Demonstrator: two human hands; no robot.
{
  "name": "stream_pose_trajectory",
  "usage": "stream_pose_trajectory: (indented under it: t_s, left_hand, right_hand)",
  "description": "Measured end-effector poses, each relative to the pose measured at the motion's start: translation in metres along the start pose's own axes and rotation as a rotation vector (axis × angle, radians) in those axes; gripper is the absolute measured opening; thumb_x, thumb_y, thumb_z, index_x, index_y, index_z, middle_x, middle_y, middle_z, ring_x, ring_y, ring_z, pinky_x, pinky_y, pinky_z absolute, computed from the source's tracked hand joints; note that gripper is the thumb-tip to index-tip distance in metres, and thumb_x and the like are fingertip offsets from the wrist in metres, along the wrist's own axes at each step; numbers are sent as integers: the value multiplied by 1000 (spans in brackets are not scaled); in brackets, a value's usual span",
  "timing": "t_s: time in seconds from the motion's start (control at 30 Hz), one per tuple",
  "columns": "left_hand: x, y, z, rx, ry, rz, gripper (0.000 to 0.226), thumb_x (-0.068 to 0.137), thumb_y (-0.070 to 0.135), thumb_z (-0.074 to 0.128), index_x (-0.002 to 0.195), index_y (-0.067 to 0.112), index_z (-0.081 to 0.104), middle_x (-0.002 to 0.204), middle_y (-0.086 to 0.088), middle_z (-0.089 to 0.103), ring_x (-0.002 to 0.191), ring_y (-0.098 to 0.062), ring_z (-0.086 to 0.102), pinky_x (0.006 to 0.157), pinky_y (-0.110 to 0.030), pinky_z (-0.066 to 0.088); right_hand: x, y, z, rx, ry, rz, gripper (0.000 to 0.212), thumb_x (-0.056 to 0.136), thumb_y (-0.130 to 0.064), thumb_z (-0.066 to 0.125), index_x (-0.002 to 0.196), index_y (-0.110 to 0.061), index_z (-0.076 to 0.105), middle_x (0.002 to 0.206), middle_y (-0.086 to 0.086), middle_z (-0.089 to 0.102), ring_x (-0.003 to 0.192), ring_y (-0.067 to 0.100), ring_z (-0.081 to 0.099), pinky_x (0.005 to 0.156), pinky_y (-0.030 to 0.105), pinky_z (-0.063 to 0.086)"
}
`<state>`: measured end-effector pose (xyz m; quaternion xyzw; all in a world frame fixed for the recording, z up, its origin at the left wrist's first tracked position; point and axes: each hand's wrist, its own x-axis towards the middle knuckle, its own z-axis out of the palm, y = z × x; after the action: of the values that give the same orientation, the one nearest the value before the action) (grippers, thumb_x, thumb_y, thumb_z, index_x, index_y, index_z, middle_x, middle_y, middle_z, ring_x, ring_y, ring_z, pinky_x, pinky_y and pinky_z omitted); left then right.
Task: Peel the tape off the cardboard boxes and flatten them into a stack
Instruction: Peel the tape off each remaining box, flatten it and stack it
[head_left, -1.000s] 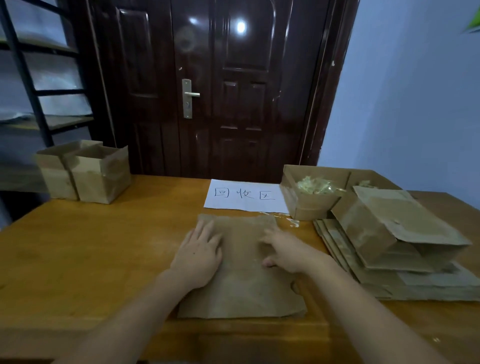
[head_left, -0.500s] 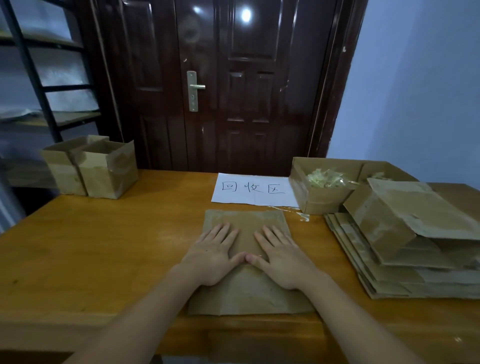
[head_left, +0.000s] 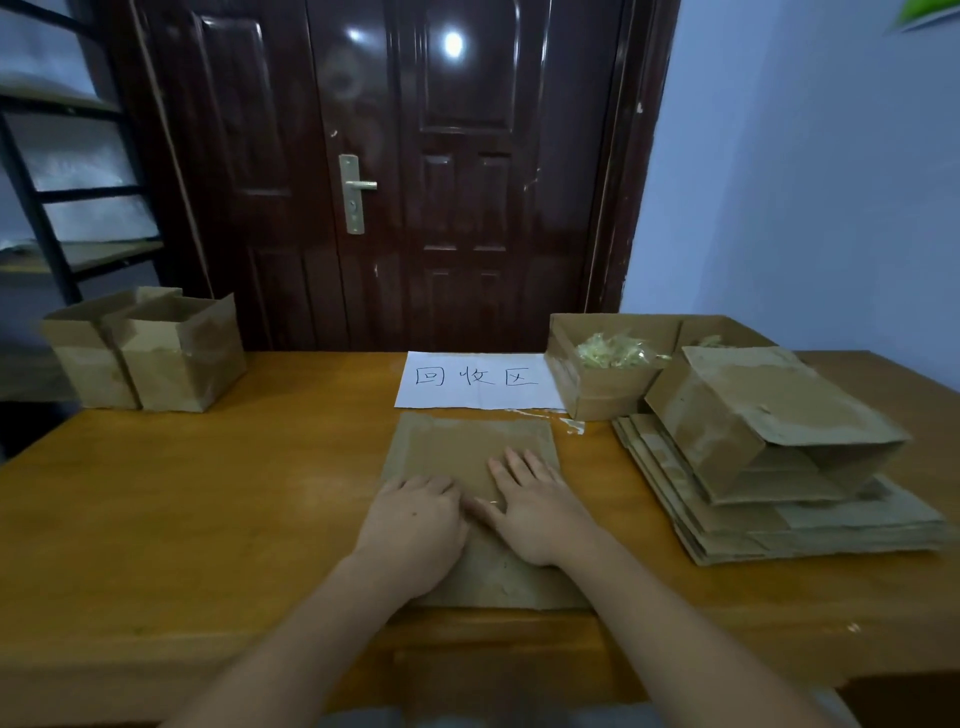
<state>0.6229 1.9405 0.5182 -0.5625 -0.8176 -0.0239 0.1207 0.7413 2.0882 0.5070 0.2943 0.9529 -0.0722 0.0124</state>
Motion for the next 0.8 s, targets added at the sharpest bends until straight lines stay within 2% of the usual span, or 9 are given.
stream_pose_trajectory:
  t_s: [0.07, 0.17, 0.23, 0.33, 0.4, 0.5, 0.63, 0.7, 0.8]
  left_hand:
    - [-10, 13, -2, -111, -35, -46, 68, 94, 64, 20, 146, 30, 49, 150, 9, 52, 133, -15, 49, 110, -36, 34]
    - [-20, 13, -2, -183, -161, -81, 110, 76, 93, -1, 164, 29, 20, 170, 11, 19, 155, -12, 17, 123, -40, 13]
    - [-22, 4, -5, -171, -247, -64, 121, 64, 99, -7, 164, 34, 9, 172, 12, 6, 158, -12, 3, 127, -43, 4]
    - [-19, -19, -10, -146, -343, -95, 115, 65, 100, 3, 163, 40, 11, 173, 7, 3, 158, -20, -5, 127, -50, -4]
    - [-17, -41, -10, -136, -369, -145, 102, 74, 97, 16, 162, 45, 12, 173, 5, 4, 158, -24, -6, 126, -52, -4]
    - [-16, -75, -5, -146, -350, -231, 87, 83, 91, 21, 160, 51, 14, 172, 4, 10, 158, -28, 1, 126, -54, 3]
    - [-7, -103, 6, -149, -295, -372, 77, 91, 83, 24, 159, 47, 21, 170, 1, 18, 157, -29, 12, 126, -53, 12]
    - [-2, -106, 8, -129, -251, -429, 80, 92, 82, 26, 159, 40, 27, 167, -1, 27, 154, -27, 22, 124, -51, 18]
    - [-2, -103, 13, -153, -174, -419, 74, 97, 75, 29, 155, 31, 38, 158, 1, 43, 147, -24, 36, 121, -47, 27]
  right_hand:
    - [-2, -3, 0, -7, 20, 45, 87, 93, -80, 7, 164, -29, 1, 172, -1, -4, 157, 22, -7, 126, 42, -1]
    - [-6, -8, -3, -30, 34, 86, 88, 92, -82, 7, 163, -29, 6, 172, 1, 3, 157, 25, 1, 126, 45, 5]
    - [-10, -10, -6, -58, 33, 94, 92, 89, -85, 8, 163, -30, 12, 170, 3, 12, 155, 29, 10, 124, 47, 13]
    - [-17, -9, -16, -112, 44, 89, 92, 87, -87, 11, 158, -31, 27, 159, 6, 31, 143, 32, 27, 115, 49, 24]
    - [-20, -6, -23, -132, 73, 85, 80, 91, -82, 18, 150, -34, 42, 148, 7, 39, 135, 31, 33, 110, 50, 28]
    - [-24, -3, -26, -86, 102, 66, 62, 95, -75, 34, 141, -38, 54, 137, 3, 43, 131, 27, 34, 108, 48, 29]
    - [-28, 0, -24, 120, 103, -9, 58, 90, -72, 53, 137, -40, 60, 120, -11, 43, 125, 17, 36, 102, 38, 34]
    - [-29, 5, -25, 162, 132, -10, 63, 86, -76, 56, 137, -40, 60, 129, -10, 45, 133, 18, 35, 104, 38, 35]
    - [-29, 14, -25, 157, 61, 152, 104, 71, -95, 48, 156, -37, 35, 165, -1, 21, 151, 28, 19, 120, 50, 25]
